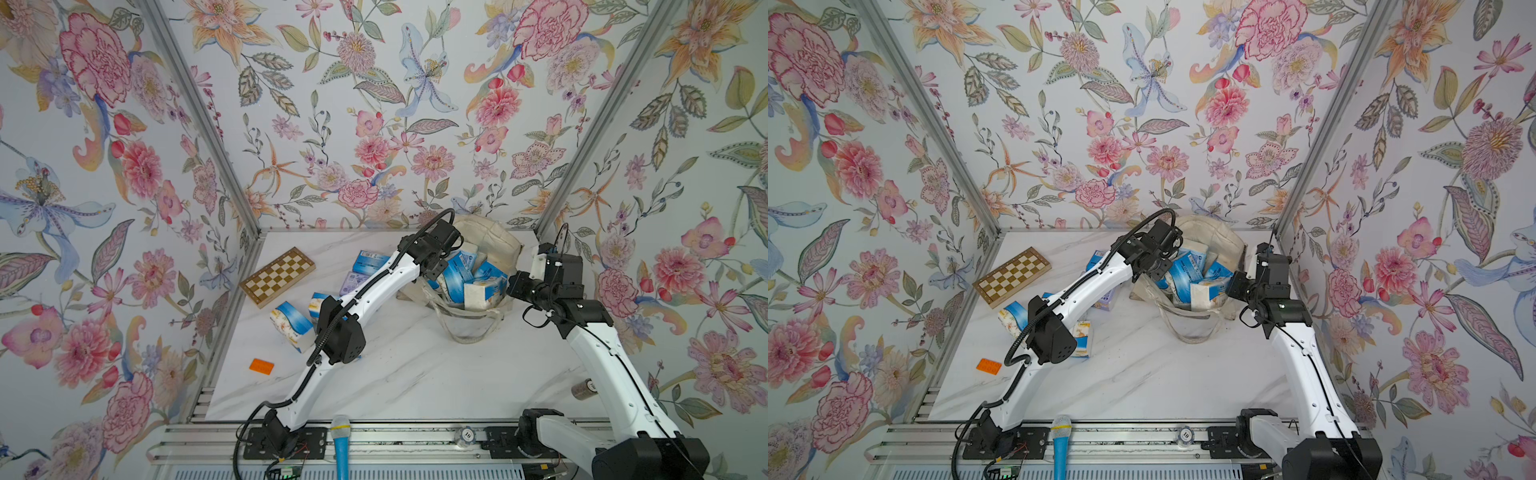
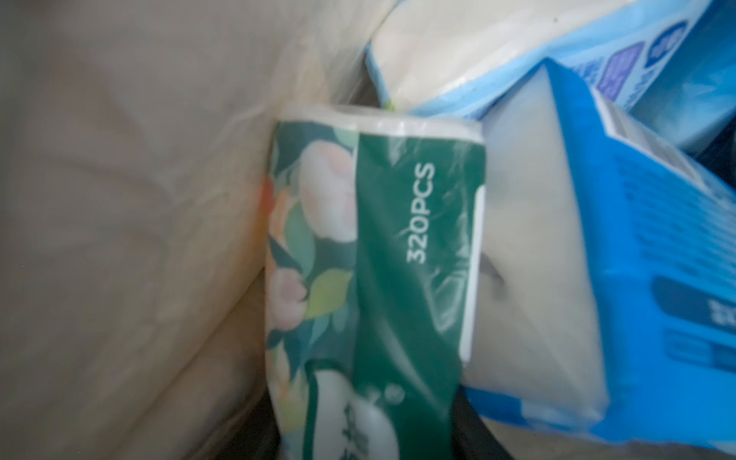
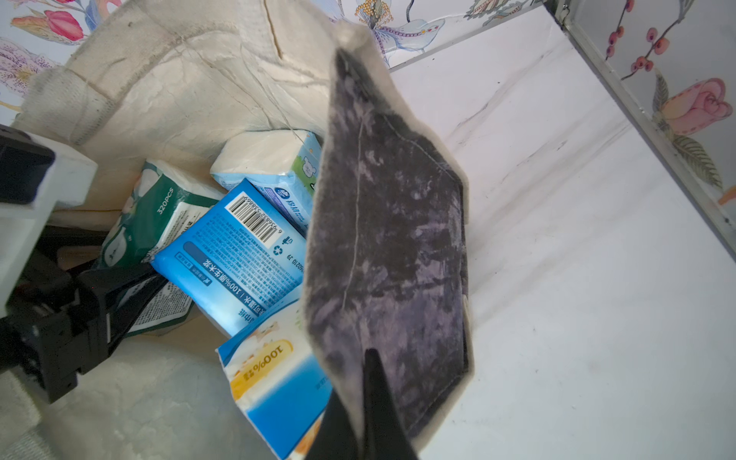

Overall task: Put tissues into the canvas bag
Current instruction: Place the pack of facial tissues in the canvas bag.

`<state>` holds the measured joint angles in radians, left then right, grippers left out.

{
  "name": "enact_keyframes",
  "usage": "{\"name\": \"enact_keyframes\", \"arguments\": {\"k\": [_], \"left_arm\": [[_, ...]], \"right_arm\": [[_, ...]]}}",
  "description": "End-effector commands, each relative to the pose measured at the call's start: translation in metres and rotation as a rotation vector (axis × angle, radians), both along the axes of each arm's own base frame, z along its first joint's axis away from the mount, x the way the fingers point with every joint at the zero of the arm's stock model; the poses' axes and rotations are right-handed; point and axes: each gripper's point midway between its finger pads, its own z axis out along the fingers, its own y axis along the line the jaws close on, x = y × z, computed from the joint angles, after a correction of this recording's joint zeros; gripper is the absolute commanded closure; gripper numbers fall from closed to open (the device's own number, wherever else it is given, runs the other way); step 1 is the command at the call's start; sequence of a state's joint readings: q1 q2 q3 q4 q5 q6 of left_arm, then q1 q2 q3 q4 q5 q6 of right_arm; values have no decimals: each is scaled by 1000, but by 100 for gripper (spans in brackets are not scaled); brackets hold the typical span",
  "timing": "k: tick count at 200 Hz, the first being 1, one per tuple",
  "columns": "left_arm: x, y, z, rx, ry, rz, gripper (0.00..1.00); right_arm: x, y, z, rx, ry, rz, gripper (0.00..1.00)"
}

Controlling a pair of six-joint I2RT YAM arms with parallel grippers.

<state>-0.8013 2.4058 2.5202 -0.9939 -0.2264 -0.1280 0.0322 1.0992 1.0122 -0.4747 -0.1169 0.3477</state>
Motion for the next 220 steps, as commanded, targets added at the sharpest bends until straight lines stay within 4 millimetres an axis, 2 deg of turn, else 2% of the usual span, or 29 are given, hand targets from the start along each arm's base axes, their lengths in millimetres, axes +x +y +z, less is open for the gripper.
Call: {"name": "enact_keyframes", "arguments": {"k": [1, 16, 47, 98, 117, 138, 158, 179, 197, 220], "left_arm": [[-2, 6, 2, -63, 58, 7, 36], [2, 2, 24, -148, 35, -5, 31], [2, -7, 68, -282, -40, -37, 30], [-6, -5, 141, -445, -196, -75, 29], [-13, 3, 171, -505, -272, -82, 31], [-18, 25, 196, -504, -355, -44, 32], [-18, 54, 204, -461, -393, 22, 31], [-20, 90, 201, -432, -389, 90, 32], [-21, 125, 186, -424, -361, 150, 32], [-22, 168, 157, -450, -289, 229, 32]], "right_arm": [[-1, -3, 0, -17, -9, -5, 100], [-1, -3, 1, -16, -10, -5, 100], [0, -3, 0, -16, -8, -4, 100], [0, -3, -1, -16, -5, -6, 100], [1, -3, -1, -18, -4, -6, 100], [1, -3, 0, -18, -6, -7, 99], [2, -3, 0, -17, -5, -5, 100], [3, -2, 1, -17, -7, -3, 99], [3, -2, 2, -14, -8, -3, 99], [3, -3, 2, -16, -10, -5, 99]]}}
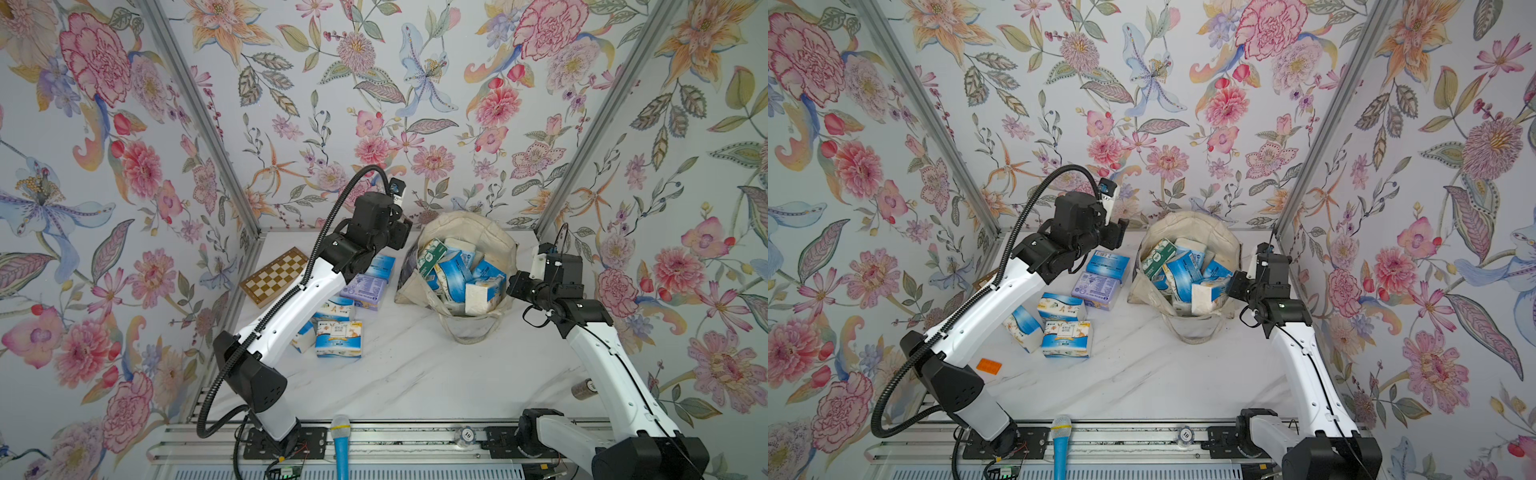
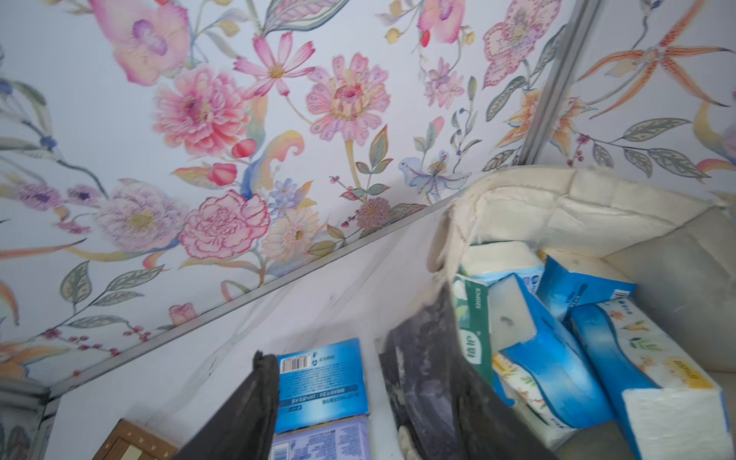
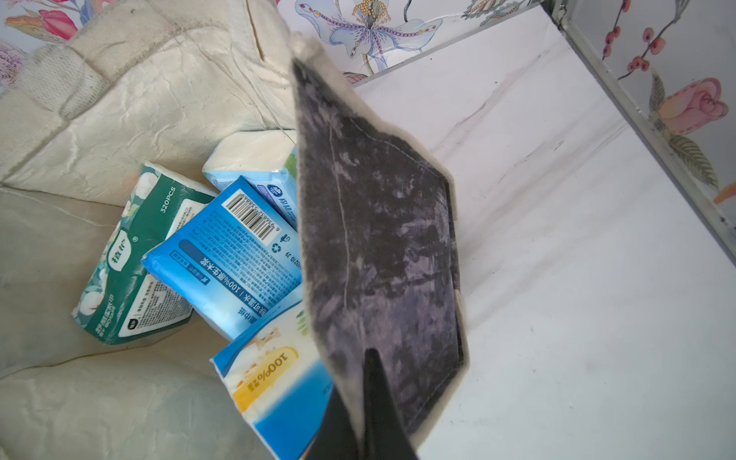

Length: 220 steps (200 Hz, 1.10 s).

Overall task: Put tissues into the canvas bag
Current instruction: Place the pack of facial tissues in the canvas bag, then pick up the pack of facial tissues from the center of the board.

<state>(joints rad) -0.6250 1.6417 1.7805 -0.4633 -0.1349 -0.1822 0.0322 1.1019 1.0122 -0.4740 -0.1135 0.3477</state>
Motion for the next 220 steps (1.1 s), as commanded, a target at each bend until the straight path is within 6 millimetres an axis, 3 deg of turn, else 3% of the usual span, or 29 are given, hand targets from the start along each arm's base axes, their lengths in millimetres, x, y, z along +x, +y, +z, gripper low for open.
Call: {"name": "enact_keyframes", "arguments": {"k": [1, 6, 9, 21, 49, 74, 105, 124, 143, 195, 220], "left_arm": [[2, 42, -34, -27, 97, 75, 32], [3, 49, -47, -32, 131, 88, 32], [-2, 58, -41, -52, 124, 99, 32], [-7, 78, -56, -75, 176, 134, 30], [-30, 118, -108, 14, 327, 244, 25], [-56, 147, -147, 60, 446, 350, 21], [-86, 167, -192, -113, 553, 423, 20], [-101, 183, -200, -200, 548, 511, 20], [-115, 198, -202, -241, 539, 604, 13], [-139, 221, -215, -296, 540, 766, 1], [-147, 233, -224, -304, 558, 853, 1]], "right_arm": [[3, -2, 3, -14, -13, -2, 99], [2, -2, 3, -13, -11, -1, 98], [2, -2, 3, -12, -13, 0, 98], [2, -1, 5, -13, -17, 2, 96], [0, -1, 5, -11, -20, 6, 95], [1, 4, 3, 8, -13, 27, 94], [2, 14, 1, 30, -9, 60, 94], [4, 19, -2, 37, -10, 79, 94], [8, 23, -4, 45, -9, 99, 94], [18, 31, -5, 72, -23, 129, 94], [21, 32, -7, 69, -19, 134, 94]]}}
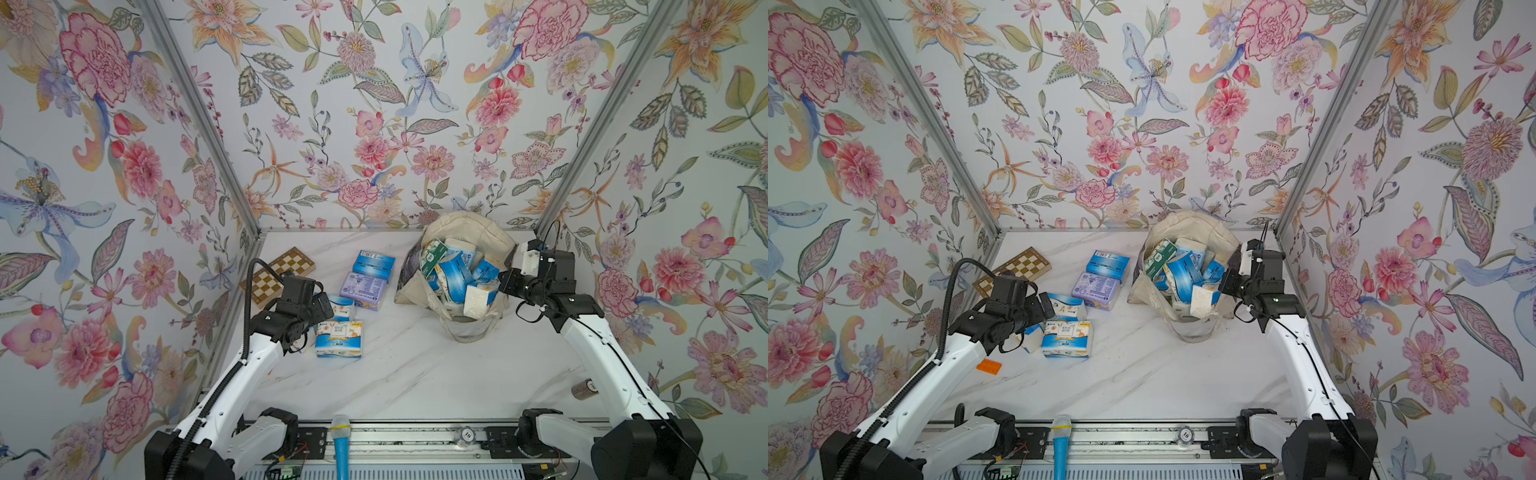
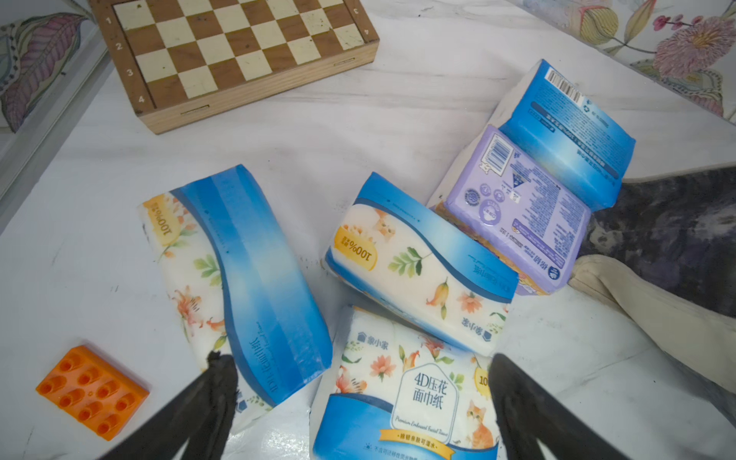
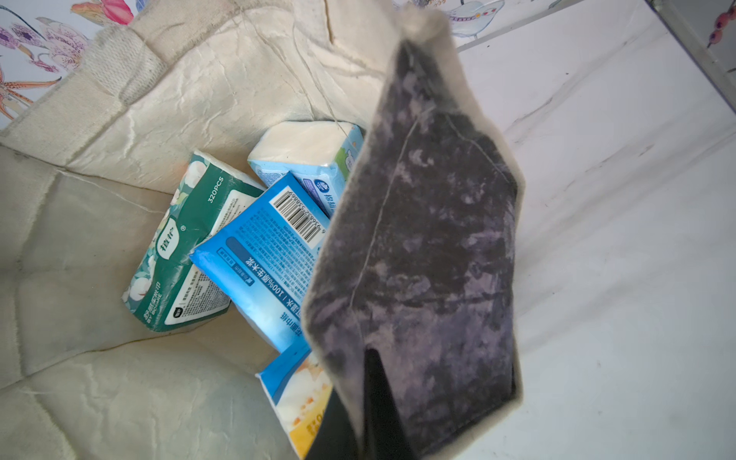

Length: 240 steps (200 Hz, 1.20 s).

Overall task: Put tissues into the canvas bag
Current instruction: Pick up the pack of facial tissues from the center of the board.

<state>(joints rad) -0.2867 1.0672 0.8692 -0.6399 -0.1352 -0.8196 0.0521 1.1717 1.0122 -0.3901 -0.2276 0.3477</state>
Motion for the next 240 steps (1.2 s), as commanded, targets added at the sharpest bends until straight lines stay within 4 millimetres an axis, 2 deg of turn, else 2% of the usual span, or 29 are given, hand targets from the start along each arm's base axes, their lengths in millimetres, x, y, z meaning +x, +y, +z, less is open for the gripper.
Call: {"name": "enact_keyframes", "arguments": {"k": [1, 51, 89, 123, 178, 240], "left_arm": [[-14, 21, -13, 15, 45, 142, 1], [-24, 40, -16, -6, 21, 274, 1], [-30, 48, -35, -54, 58, 320, 1], [-20, 46, -51, -113, 62, 310, 2], [5, 52, -46, -88, 22, 289, 2], [14, 61, -66, -69, 71, 282, 2]], "right_arm": [[5, 5, -2, 0, -8, 23, 94], [7, 4, -3, -3, -7, 22, 94], [8, 4, -6, -3, 1, 18, 94], [7, 3, -5, -1, -1, 12, 94], [6, 3, -7, -1, 1, 9, 94], [6, 0, -10, -8, 11, -6, 94]]}}
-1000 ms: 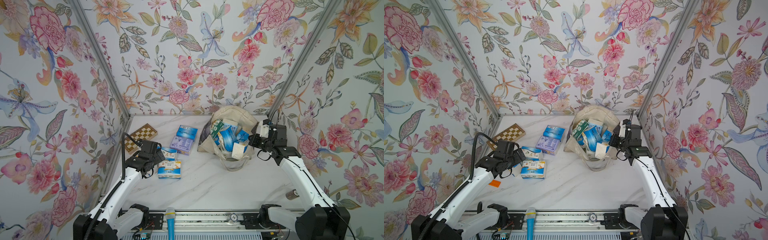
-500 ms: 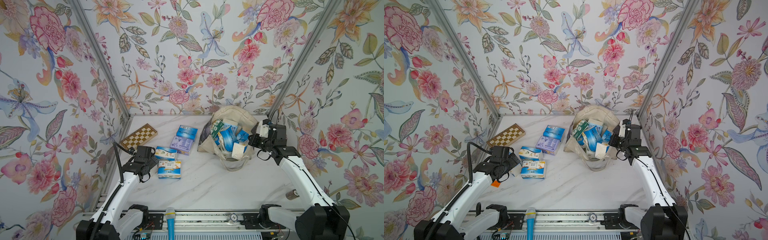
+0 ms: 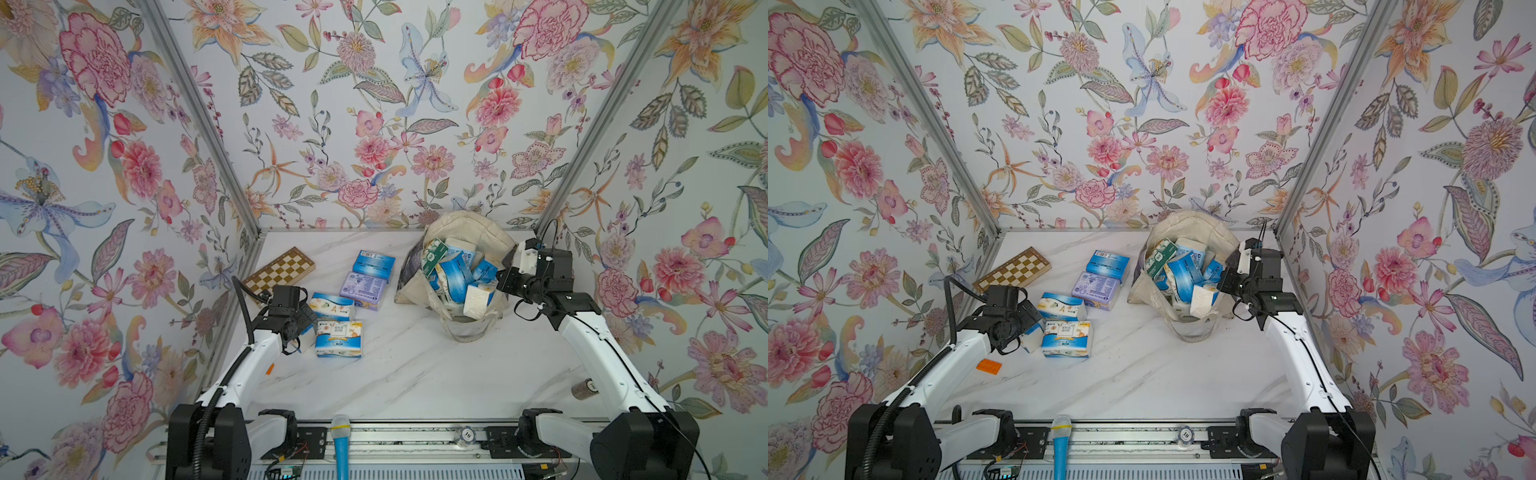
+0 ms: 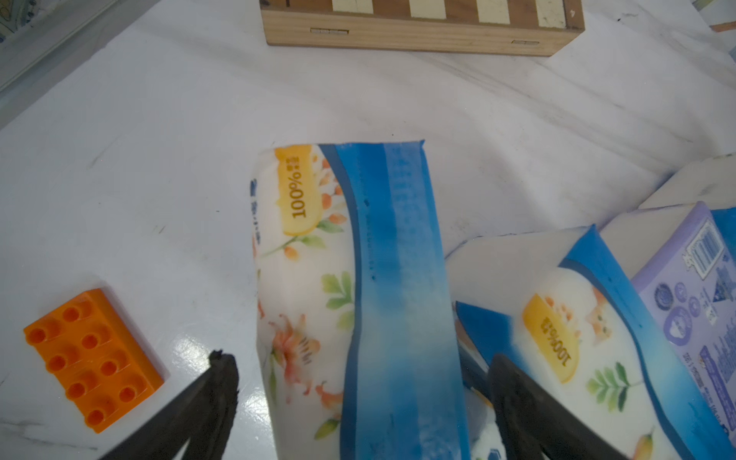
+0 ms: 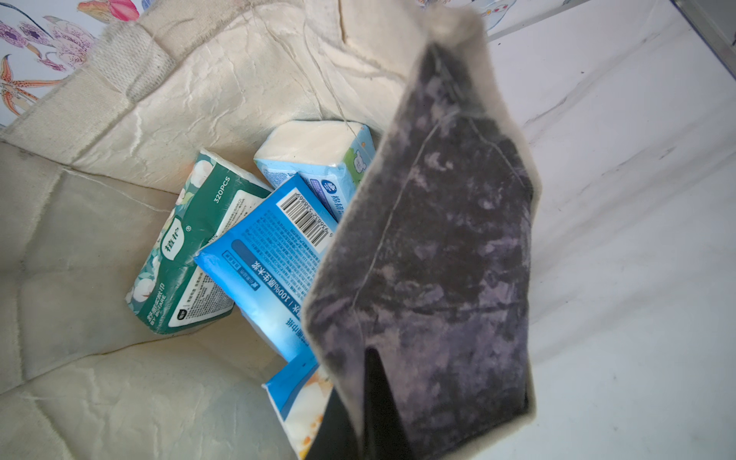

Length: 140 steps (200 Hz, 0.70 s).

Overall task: Put tissues into the canvas bag
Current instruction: Pick up the pack of facial tissues from the center of the board.

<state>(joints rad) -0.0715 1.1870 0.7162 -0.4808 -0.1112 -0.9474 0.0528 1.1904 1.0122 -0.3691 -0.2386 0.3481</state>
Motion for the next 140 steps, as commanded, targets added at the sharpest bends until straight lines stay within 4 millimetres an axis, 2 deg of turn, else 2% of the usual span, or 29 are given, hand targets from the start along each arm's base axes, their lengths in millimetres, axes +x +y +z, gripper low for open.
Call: {"name": "enact_keyframes", "arguments": {"k": [1, 82, 96, 122, 140], "left_arm": [[12, 2, 5, 7, -28, -22, 2], [25, 8, -15, 20, 26, -48, 6], [25, 8, -19, 14, 35, -56, 14], [27, 6, -22, 12, 47, -70, 43], [27, 8, -21, 22, 60, -74, 54]], "right_arm": [[1, -2, -8, -14, 12, -15, 94], [2, -4, -13, -19, 25, -24, 94], [2, -4, -14, -19, 28, -24, 94], [1, -5, -14, -21, 29, -28, 94], [1, -6, -13, -22, 25, -30, 94]]}}
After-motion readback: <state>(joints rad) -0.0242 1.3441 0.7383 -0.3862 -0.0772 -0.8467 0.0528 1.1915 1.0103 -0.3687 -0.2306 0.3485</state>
